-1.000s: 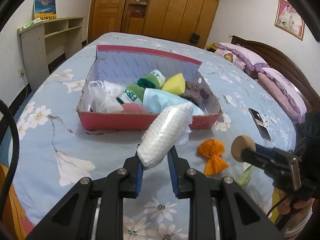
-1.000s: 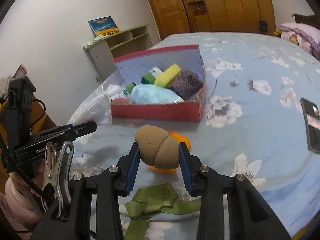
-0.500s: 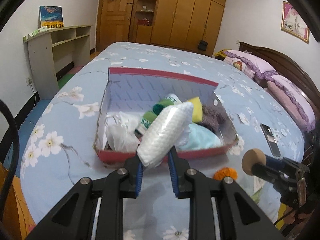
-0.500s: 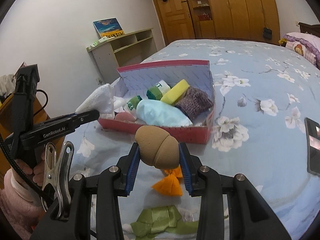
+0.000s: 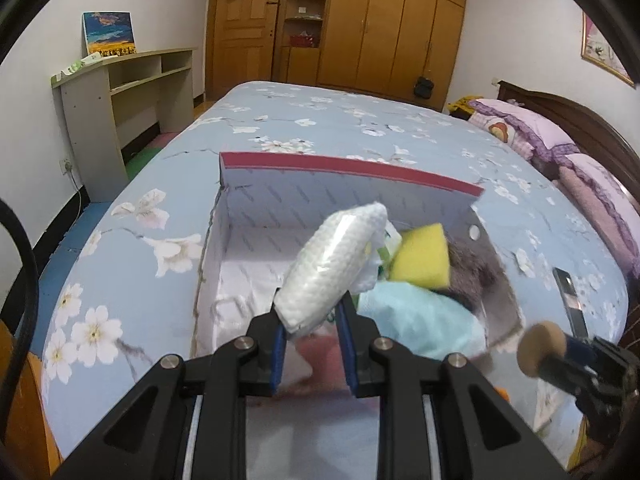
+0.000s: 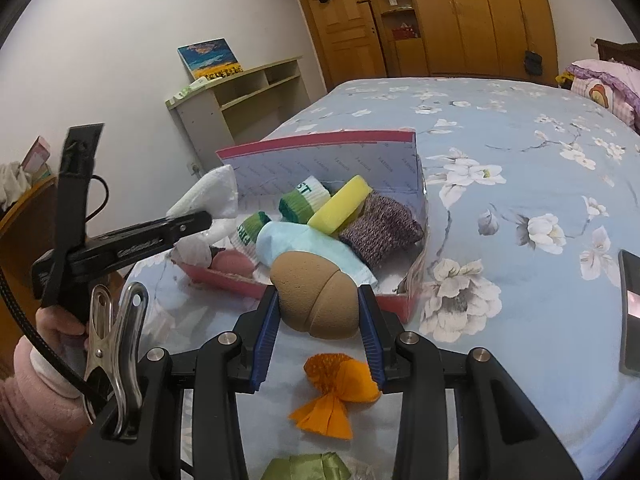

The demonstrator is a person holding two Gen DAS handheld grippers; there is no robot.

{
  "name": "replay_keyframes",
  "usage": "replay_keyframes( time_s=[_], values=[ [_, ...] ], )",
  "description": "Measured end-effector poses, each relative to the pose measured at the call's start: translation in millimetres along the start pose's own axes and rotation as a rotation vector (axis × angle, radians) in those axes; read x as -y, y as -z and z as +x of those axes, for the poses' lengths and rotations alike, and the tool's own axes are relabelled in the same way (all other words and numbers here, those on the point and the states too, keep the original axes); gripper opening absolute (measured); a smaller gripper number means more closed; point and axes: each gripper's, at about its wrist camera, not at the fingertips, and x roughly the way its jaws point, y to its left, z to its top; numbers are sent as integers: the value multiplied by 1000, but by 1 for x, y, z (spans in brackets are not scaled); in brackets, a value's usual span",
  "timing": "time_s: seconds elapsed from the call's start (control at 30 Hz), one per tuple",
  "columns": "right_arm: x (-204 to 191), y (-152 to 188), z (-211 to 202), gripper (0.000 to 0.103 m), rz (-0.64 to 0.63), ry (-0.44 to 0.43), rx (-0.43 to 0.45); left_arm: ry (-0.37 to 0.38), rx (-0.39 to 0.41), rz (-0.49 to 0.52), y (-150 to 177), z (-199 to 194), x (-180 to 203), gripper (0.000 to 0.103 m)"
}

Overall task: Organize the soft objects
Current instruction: 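Open the left gripper over the box to drop the white cloth while the right holds the egg sponge, then lower the tan egg sponge into the box and open the right gripper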

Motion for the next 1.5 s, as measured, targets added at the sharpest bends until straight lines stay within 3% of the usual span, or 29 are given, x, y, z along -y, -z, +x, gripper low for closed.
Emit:
replay_keyframes(
  time_s=[0.3,0.57,0.67,0.73,0.87,1.5],
  values=[
    [11,-5,4,39,12,29,-5,-63,21,13,-17,32,-1,24],
    [15,-15,9,39,11,42,-1,-86,-29,-9,-17,58,-13,27],
    [17,-18,13,39,15,42,-2,-106,-37,-18,-14,62,-15,39],
    [17,-21,17,39,16,41,-4,-113,-34,-26,-11,63,-16,45],
    [18,-25,24,40,14,40,-6,-107,-28,-43,-8,62,-18,49],
    [24,-78,66,40,-23,118,49,-68,9,-52,-5,44,-12,50]
  ],
)
